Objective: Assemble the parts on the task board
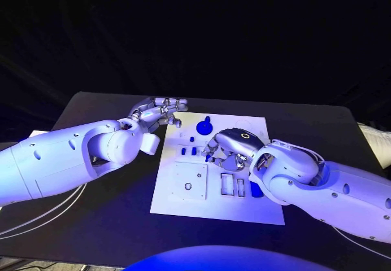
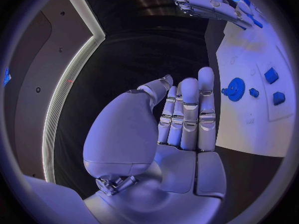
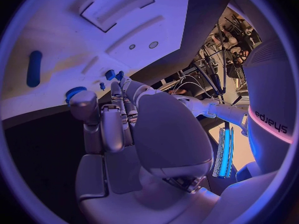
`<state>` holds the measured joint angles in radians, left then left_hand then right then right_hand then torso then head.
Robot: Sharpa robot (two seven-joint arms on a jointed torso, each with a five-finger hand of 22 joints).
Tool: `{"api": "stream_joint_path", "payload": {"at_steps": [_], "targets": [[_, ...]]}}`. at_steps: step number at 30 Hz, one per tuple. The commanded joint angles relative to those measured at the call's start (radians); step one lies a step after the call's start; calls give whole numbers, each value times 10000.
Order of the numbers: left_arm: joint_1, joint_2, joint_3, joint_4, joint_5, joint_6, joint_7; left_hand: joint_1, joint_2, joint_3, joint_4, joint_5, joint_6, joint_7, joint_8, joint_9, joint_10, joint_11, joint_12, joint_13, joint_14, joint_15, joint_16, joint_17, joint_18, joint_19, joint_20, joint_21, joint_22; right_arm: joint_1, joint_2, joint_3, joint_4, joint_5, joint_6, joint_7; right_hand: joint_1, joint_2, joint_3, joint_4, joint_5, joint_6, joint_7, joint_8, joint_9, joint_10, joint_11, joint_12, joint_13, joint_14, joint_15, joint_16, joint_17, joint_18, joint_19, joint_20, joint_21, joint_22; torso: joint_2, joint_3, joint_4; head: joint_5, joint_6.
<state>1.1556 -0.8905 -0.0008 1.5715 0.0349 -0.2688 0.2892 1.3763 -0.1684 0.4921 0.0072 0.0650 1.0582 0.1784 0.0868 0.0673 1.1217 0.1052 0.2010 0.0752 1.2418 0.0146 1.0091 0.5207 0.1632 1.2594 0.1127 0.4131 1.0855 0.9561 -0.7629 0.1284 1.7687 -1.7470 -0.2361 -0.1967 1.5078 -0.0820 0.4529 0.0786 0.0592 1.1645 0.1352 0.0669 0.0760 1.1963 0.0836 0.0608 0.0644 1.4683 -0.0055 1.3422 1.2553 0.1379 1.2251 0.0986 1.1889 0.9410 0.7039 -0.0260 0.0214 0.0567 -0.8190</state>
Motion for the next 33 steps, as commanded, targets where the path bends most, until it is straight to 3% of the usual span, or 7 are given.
{"api": "stream_joint_path", "payload": {"at_steps": [1,12,33], "targets": [[4,50,6,27,47,183,141,36,42,-62,11,-29,-87,27,-69,-14,-67,6,44,-13,-50,14,-36,-18,175,-64,-5,-36,-18,-177,186,-26,-87,-275,118,208,-96,-10,64,-1,46,5,74,0,5,46,-43,52,6,494,11,32,-7,-121,58,-4,49,-16,-4,6,-9,147,-73],[4,81,6,29,47,203,142,31,50,-70,15,-29,-92,32,-68,-13,-72,10,51,-14,-55,18,-41,-29,174,-64,-2,-42,-23,-466,535,-120,-290,-545,255,288,-100,-16,83,-19,50,-2,79,-3,4,40,-39,50,6,495,13,39,1,-121,56,-3,51,-15,10,8,-18,256,-117],[4,110,6,8,47,285,84,24,58,-82,20,-29,-96,36,-65,-12,-78,14,59,-14,-63,23,-50,-48,172,-65,2,-50,-30,-586,792,-221,-556,-891,621,111,-133,-23,109,-40,62,3,85,4,6,43,-34,54,8,491,19,34,-12,-117,40,1,41,-37,6,4,-12,299,-206]]}}
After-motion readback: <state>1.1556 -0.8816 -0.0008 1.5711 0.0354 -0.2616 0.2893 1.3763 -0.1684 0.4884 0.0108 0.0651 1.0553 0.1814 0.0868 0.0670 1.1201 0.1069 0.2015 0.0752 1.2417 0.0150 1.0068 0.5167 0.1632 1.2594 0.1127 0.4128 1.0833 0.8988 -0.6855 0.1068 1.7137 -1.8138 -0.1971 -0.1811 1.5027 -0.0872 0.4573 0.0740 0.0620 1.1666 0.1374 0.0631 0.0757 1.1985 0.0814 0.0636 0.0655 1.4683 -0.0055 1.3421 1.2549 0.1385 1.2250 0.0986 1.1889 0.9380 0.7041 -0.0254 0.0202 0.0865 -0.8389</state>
